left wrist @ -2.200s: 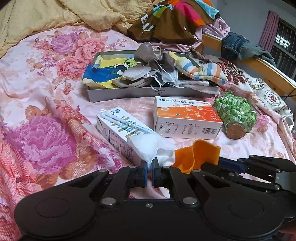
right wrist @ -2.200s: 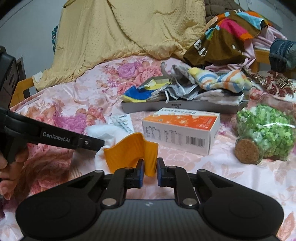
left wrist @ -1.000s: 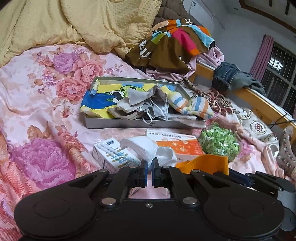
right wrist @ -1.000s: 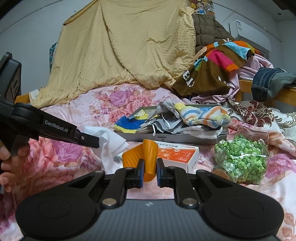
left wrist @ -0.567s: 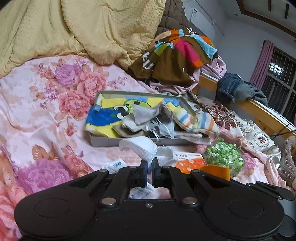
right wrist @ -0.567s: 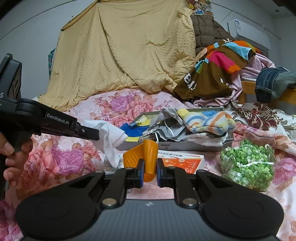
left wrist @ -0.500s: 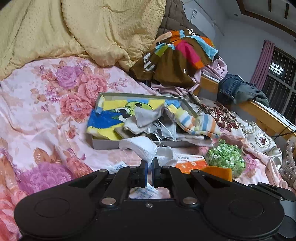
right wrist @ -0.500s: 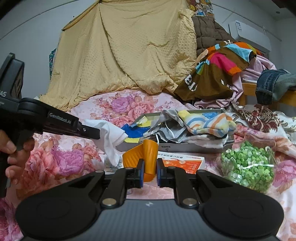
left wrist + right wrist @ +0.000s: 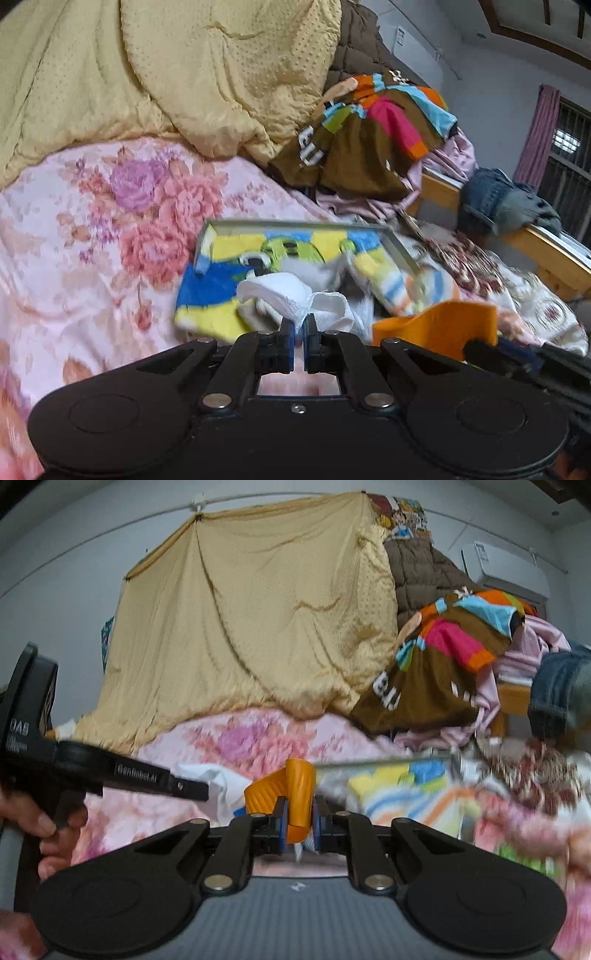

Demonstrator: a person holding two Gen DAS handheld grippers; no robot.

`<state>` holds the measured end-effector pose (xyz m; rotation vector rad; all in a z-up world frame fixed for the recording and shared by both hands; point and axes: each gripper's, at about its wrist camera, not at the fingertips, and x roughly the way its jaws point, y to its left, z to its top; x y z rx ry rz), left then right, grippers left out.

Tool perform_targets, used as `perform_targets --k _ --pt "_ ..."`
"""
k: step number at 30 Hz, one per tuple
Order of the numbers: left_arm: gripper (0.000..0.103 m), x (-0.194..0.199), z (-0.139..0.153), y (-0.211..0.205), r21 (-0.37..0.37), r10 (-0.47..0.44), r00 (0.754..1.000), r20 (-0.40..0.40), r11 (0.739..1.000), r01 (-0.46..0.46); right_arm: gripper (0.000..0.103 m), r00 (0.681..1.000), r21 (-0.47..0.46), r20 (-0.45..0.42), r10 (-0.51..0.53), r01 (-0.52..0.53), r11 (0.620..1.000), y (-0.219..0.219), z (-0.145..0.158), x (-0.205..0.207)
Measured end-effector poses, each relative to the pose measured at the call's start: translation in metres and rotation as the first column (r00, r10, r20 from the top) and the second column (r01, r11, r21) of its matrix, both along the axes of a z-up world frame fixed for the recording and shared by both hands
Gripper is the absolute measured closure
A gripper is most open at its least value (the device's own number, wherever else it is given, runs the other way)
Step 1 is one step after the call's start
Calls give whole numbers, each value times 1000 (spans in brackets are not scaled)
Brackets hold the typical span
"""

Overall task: Organize soft objects
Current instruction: 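Lift and carry the white tissue and orange band with both tools over the tray, then open both tools to drop the white tissue and orange band into the tray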

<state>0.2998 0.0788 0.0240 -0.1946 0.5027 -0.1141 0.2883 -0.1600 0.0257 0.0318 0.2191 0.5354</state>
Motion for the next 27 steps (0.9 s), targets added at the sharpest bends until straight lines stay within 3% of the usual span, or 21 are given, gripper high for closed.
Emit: perform_targets --k 5,9,12,20,27 --pt "99 43 21 -16 5 32 998 56 999 -33 88 1000 12 13 -16 16 1000 -9 21 60" --pt "99 75 28 -31 -40 59 995 85 998 -55 88 998 50 -19 -62 63 997 -22 14 89" --pt "99 97 29 -49 -20 60 994 87 998 -58 88 993 111 -61 -96 103 988 -37 3 103" --pt "99 137 26 -78 13 63 997 37 998 -64 87 980 169 -148 -135 159 973 -57 -17 124" --pt "99 149 8 -75 0 101 995 -26 995 -101 87 967 152 -188 -169 199 968 -58 -29 126"
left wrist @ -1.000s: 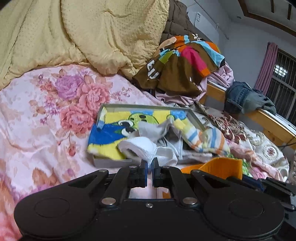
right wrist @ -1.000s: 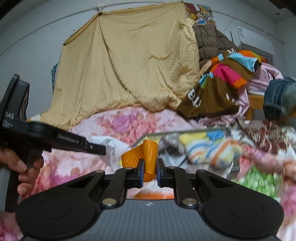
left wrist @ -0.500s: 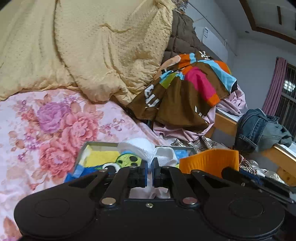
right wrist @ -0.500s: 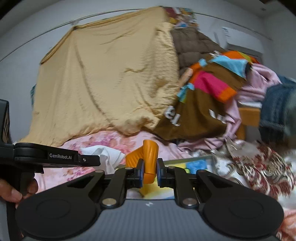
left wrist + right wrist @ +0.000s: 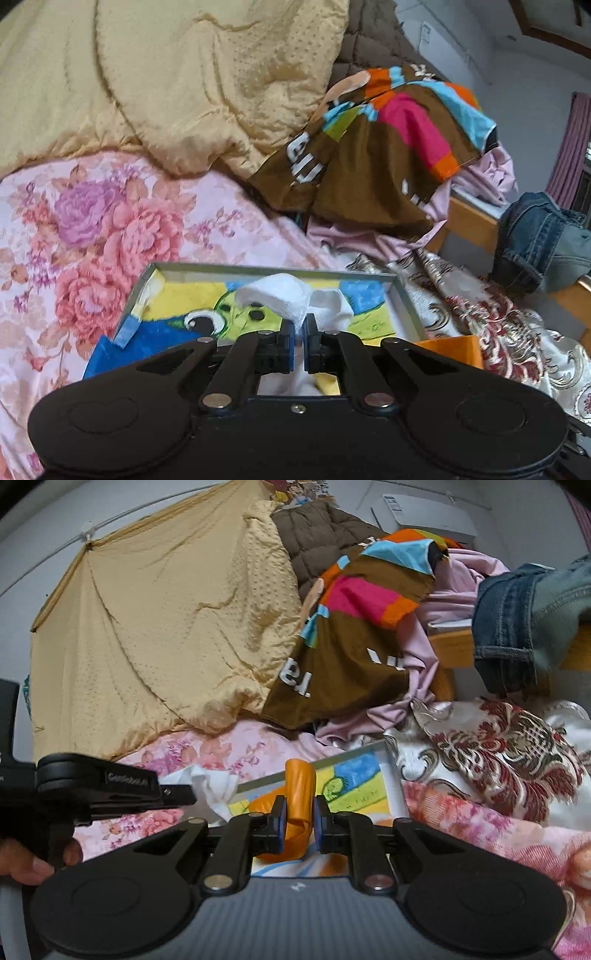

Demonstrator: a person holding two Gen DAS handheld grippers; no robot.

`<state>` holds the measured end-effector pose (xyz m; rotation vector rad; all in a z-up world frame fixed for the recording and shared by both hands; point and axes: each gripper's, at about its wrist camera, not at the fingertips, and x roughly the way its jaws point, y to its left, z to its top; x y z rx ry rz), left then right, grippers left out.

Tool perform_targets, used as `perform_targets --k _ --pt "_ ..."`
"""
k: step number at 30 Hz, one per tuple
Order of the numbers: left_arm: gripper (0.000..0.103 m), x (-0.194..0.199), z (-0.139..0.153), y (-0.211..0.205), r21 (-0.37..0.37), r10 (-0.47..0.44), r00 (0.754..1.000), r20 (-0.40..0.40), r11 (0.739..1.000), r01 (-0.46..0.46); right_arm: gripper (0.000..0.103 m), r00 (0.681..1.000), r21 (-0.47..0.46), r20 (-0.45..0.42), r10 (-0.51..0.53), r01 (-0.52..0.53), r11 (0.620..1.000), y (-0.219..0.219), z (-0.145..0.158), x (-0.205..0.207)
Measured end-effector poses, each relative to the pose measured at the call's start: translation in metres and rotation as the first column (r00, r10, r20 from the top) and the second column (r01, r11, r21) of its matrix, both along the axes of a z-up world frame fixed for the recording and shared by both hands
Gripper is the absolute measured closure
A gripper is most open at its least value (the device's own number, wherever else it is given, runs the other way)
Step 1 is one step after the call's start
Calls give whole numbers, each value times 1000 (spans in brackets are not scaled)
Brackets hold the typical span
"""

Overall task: Organize soft objects
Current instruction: 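Open both tools to drop the white tissue and orange band into the tray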

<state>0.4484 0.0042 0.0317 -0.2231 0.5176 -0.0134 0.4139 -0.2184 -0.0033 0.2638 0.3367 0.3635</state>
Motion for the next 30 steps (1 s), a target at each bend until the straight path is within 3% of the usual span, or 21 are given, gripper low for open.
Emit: perform_targets --k 17,22,30 --pt "96 5 -19 7 50 13 995 -103 999 -8 77 998 -7 -43 -46 46 999 2 -9 1" --pt "90 5 -21 5 53 14 993 -118 999 -8 57 996 -36 -48 -77 76 996 0 -9 3" --pt "86 2 -20 4 70 8 993 -120 998 1 42 993 -60 -60 -102 99 993 -5 -12 2"
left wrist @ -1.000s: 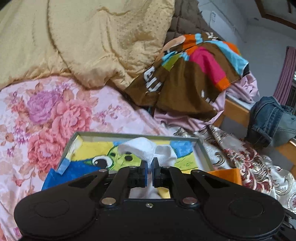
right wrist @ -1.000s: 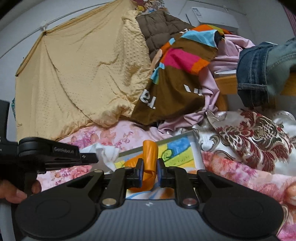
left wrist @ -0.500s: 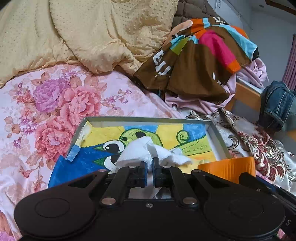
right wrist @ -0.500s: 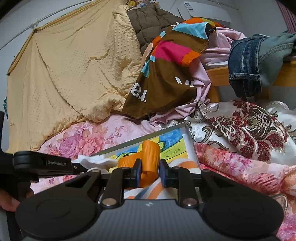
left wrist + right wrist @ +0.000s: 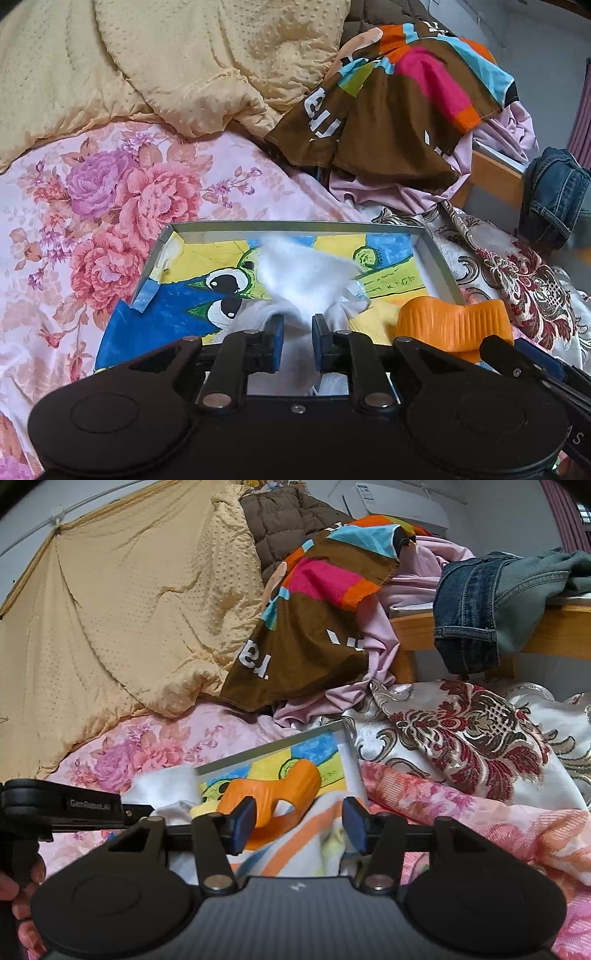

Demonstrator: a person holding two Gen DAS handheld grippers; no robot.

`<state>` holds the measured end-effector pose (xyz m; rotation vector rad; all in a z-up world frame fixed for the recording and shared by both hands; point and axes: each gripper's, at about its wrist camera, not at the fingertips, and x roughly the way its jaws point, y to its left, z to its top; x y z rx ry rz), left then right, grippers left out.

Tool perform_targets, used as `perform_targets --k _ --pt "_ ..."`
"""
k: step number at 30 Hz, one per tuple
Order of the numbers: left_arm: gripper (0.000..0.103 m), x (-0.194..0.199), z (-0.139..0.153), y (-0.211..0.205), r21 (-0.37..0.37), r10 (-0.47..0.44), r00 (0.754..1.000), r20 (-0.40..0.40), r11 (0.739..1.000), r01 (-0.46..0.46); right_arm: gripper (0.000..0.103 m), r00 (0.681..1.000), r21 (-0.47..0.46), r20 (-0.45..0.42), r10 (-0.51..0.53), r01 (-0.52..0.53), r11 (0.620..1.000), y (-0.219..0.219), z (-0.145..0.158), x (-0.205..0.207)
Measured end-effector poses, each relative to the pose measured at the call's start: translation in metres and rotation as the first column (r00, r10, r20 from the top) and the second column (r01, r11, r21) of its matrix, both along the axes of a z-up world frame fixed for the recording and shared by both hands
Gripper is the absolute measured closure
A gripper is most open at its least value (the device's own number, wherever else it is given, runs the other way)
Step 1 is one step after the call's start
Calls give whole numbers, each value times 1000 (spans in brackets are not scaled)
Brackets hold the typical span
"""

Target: Organize soft objects

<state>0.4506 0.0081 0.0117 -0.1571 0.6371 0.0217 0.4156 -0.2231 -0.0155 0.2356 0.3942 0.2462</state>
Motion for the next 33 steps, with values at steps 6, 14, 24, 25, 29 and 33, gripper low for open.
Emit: perform_targets --k 6,14,24,25,29,33 --pt "77 -6 2 1 9 0 1000 9 1000 0 29 1000 -15 4 -9 9 1000 -1 0 -5" --pt "55 -20 5 -1 41 -22 999 28 999 21 16 999 -35 18 -28 28 999 0 4 -12" --pt "21 -41 12 -2 50 -38 996 79 998 35 3 999 8 31 -41 40 999 -3 10 -26" --pt "18 -44 12 -2 48 -40 996 84 998 36 2 999 15 30 -41 40 999 -4 11 -28" --pt "10 -58 14 4 36 -19 994 109 999 15 1 999 -31 42 -35 36 999 -2 14 -40" --pt "7 -73 16 9 43 -6 991 130 999 0 0 998 -19 46 -33 34 999 -1 18 -52"
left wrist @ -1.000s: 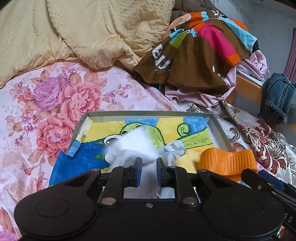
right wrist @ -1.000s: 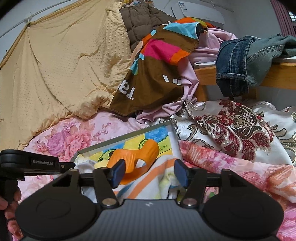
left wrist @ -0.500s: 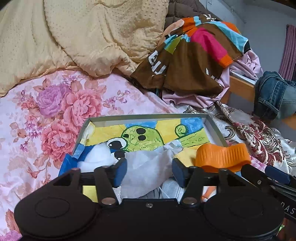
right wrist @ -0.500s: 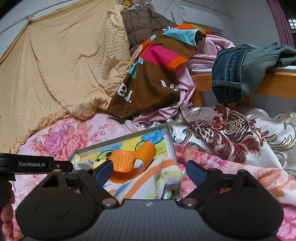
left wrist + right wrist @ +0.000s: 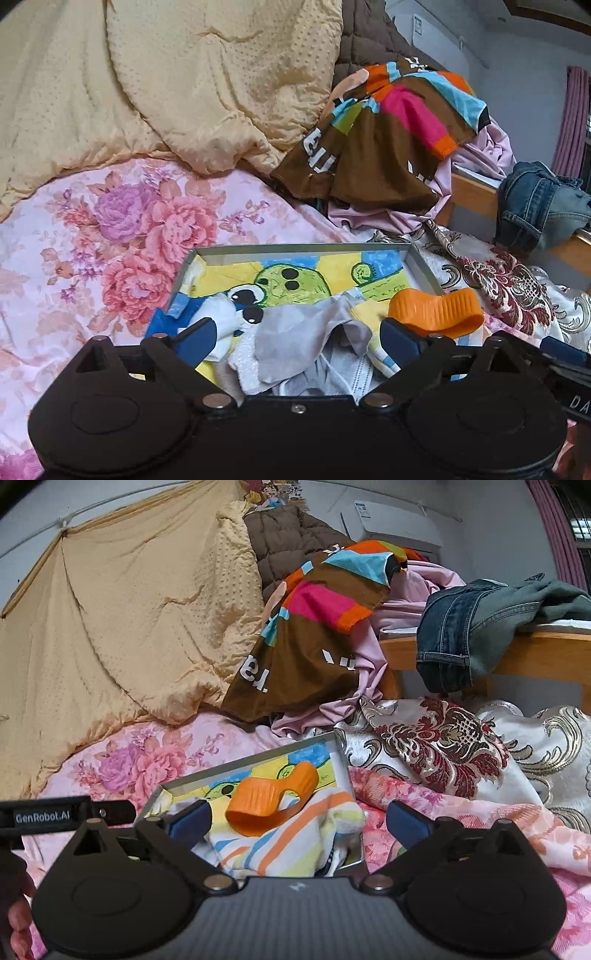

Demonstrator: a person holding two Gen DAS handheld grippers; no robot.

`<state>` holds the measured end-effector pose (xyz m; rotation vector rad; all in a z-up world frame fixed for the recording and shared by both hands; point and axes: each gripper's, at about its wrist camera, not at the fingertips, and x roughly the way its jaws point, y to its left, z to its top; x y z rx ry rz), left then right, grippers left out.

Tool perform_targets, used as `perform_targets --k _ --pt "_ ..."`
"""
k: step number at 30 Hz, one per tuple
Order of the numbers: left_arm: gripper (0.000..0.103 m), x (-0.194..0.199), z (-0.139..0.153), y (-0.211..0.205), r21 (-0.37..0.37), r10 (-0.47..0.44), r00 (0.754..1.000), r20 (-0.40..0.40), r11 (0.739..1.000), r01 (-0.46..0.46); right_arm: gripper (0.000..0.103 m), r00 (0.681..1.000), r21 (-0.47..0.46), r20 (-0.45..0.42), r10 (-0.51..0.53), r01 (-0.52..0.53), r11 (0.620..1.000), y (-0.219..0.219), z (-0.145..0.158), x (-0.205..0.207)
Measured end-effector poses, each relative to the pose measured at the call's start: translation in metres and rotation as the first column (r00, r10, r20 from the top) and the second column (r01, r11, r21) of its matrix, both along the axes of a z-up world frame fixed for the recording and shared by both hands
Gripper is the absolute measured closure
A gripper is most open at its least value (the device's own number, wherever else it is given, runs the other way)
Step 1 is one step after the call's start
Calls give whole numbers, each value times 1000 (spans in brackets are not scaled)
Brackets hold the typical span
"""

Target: Organize soft objects

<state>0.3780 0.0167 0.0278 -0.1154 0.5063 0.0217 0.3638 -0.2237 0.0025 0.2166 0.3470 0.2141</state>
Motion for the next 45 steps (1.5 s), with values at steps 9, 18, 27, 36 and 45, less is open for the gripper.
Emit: perform_targets --k 9,18,27,36,45 --pt "1 -42 4 8 19 19 999 38 1000 -20 0 1000 -32 23 -1 2 999 2 14 -33" --pt "1 -85 9 14 7 49 996 70 999 -49 0 998 -55 50 25 -23 998 8 24 -64" --pt "1 -124 15 13 4 60 994 96 998 -61 0 997 -72 73 34 -29 997 11 31 -94" --pt "1 -148 19 19 -41 89 991 101 996 -85 0 994 -86 96 49 -41 995 15 38 -117" --pt "1 -165 22 19 -31 82 991 110 996 -79 0 994 -89 99 45 -37 995 14 39 -130"
